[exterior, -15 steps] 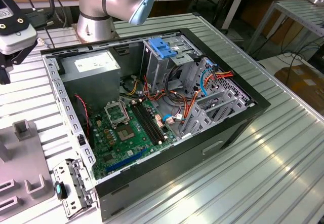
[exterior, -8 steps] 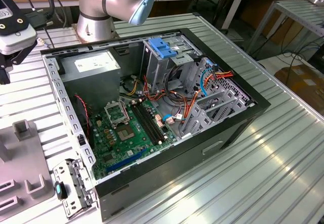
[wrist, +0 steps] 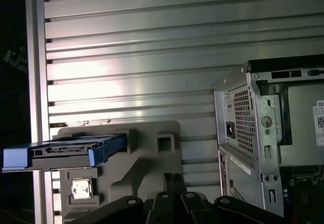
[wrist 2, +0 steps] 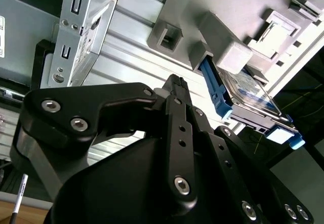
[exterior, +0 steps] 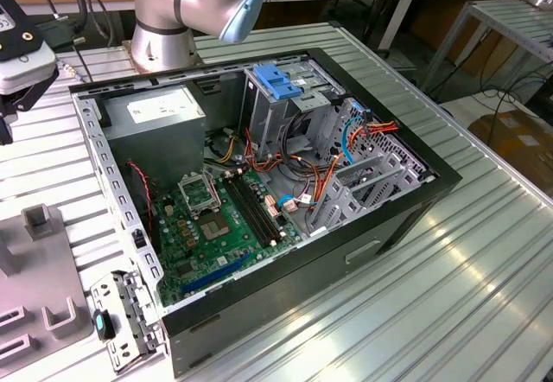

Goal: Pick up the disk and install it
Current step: 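Reach for the disk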

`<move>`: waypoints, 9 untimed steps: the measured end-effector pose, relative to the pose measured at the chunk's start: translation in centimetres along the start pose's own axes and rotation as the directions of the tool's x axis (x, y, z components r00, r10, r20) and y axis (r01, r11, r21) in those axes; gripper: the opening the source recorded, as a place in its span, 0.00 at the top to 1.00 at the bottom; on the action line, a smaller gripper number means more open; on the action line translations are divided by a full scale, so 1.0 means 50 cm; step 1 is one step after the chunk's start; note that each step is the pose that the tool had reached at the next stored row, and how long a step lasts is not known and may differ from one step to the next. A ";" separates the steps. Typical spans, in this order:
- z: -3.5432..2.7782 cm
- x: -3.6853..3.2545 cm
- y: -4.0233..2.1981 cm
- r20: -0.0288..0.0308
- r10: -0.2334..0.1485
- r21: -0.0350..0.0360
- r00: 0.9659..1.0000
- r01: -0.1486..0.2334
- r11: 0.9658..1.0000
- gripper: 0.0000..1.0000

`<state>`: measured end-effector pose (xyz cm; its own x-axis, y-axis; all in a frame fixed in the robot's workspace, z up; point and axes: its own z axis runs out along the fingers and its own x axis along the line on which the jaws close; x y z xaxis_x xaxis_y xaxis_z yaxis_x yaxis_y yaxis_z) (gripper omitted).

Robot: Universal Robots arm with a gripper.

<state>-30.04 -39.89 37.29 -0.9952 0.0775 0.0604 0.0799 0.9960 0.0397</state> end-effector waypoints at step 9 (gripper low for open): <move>0.002 0.033 -0.003 0.000 0.000 0.000 1.000 0.000 1.000 0.89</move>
<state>-31.72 -39.89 37.29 -0.9952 0.0774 0.0604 0.0799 0.9960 0.0396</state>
